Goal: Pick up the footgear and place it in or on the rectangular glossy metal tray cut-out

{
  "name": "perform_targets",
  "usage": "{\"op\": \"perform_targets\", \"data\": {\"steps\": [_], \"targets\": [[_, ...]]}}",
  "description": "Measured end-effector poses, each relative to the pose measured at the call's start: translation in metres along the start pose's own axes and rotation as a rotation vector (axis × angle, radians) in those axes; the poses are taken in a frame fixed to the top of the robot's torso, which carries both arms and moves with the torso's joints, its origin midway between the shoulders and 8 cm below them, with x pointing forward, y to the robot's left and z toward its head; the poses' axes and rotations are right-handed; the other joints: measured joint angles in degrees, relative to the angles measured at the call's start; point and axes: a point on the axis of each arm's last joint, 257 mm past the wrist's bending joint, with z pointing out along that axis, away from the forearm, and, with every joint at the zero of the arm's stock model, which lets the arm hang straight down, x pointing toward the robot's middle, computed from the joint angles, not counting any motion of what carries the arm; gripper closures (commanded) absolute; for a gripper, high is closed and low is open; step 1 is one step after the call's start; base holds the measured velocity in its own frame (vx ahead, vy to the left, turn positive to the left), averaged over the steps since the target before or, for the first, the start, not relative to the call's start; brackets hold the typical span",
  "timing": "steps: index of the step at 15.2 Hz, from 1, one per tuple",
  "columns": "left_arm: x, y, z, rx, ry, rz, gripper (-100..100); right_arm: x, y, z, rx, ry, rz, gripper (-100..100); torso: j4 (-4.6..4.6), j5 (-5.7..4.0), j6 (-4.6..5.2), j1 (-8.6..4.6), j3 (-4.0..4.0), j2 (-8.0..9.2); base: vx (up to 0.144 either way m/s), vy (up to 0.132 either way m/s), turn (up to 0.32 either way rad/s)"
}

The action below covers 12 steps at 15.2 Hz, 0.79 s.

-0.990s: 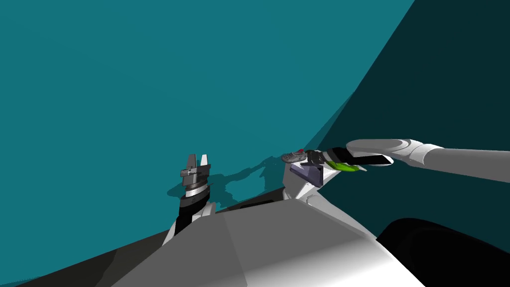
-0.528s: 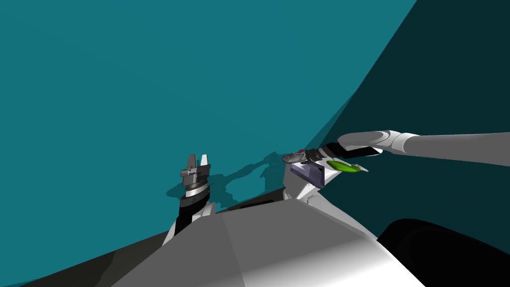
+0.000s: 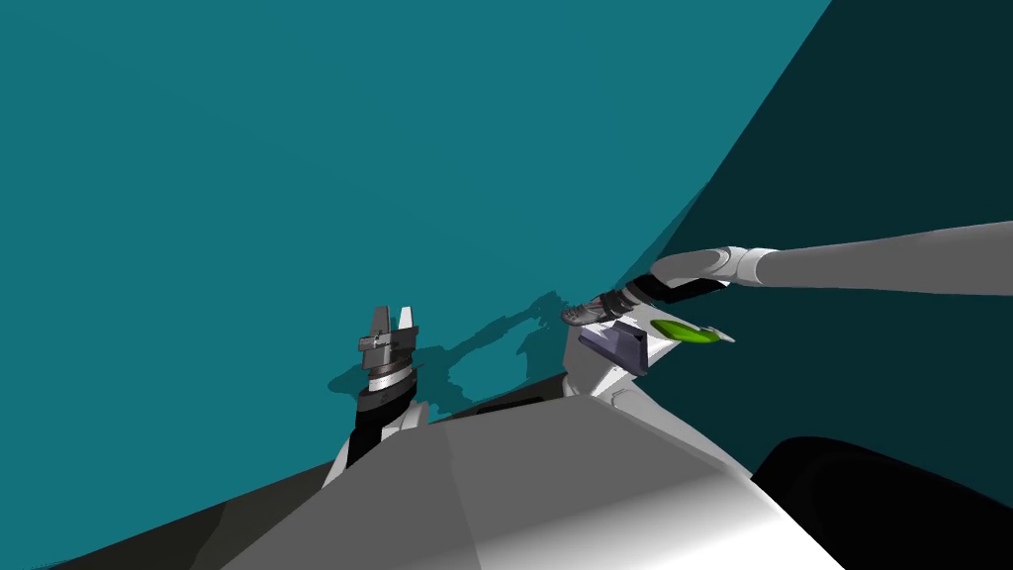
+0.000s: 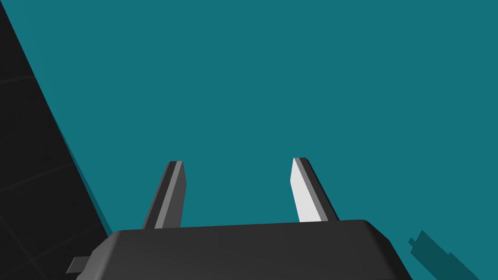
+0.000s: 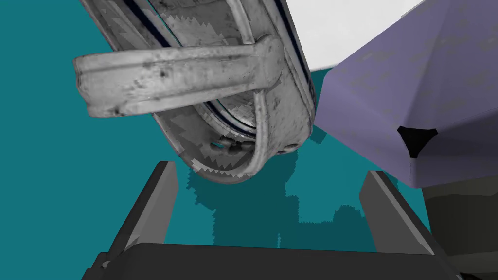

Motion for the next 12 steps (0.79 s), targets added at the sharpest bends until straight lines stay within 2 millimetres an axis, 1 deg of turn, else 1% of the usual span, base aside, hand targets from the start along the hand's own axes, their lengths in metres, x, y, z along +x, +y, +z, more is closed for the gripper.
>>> {"op": "perform_targets", "data": {"steps": [12], "targets": [[0.000, 0.000, 0.000, 0.000, 0.000, 0.000, 0, -0.017, -0.019, 0.013, -0.076, 0.157, -0.195, -100, 0.01, 0.00, 0.01, 0.00, 0.02, 0.03, 0.010, 0.005, -0.005]]}}
